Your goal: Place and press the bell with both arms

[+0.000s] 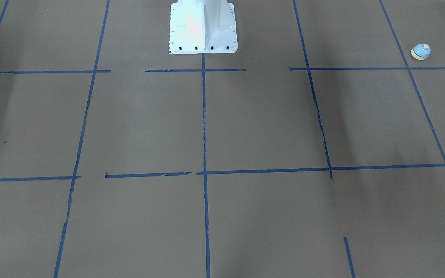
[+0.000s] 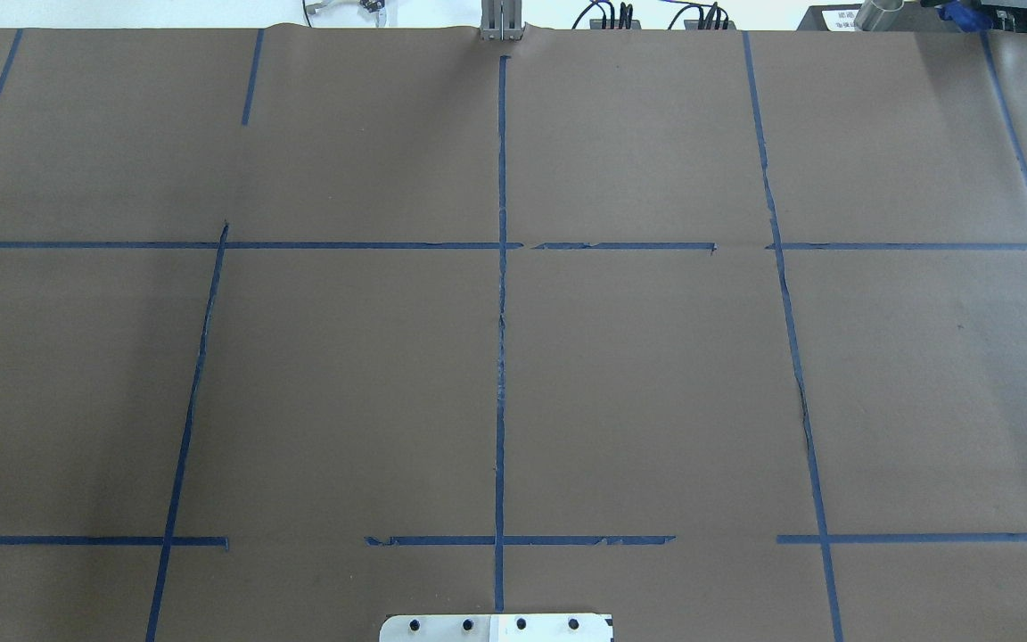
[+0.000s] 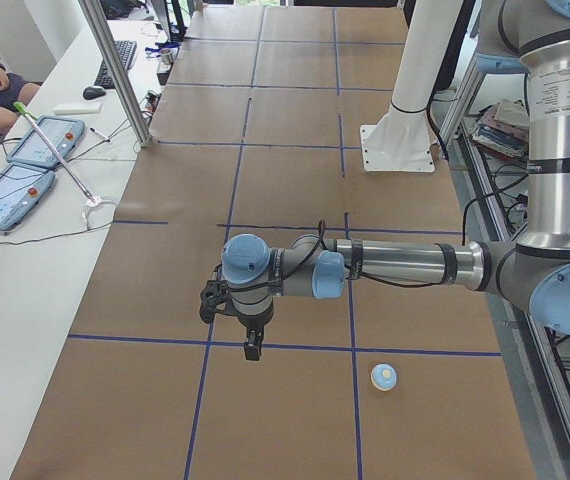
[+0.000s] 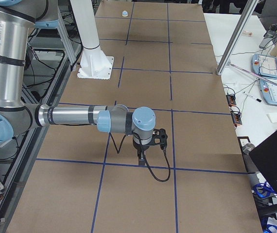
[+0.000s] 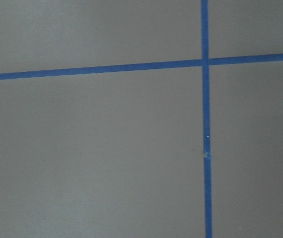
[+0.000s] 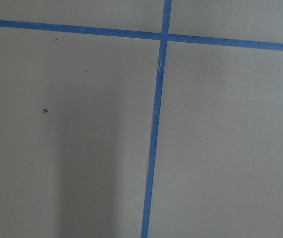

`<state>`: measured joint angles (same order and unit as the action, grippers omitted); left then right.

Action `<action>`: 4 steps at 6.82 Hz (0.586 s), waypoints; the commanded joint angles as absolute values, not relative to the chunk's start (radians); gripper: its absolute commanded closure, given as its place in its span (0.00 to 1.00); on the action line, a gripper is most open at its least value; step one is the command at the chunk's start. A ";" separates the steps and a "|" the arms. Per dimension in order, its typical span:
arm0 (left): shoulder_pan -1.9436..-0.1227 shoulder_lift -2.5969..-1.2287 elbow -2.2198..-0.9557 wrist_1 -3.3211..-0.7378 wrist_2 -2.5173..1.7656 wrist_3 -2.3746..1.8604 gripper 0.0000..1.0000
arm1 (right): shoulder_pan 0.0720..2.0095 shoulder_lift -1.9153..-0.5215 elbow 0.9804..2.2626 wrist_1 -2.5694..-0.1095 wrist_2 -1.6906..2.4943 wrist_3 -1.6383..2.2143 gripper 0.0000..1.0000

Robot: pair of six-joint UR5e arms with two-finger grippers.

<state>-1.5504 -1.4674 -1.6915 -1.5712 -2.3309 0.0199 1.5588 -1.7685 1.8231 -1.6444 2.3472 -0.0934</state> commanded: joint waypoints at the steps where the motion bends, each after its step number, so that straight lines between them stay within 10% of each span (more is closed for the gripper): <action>1: -1.549 -1.465 -1.692 -1.571 -2.338 0.021 0.00 | 1.559 -1.770 1.824 -1.644 2.353 -0.094 0.00; 4: -1.525 -1.476 -1.697 -1.571 -2.333 0.011 0.00 | 1.555 -1.764 1.828 -1.643 2.355 -0.094 0.00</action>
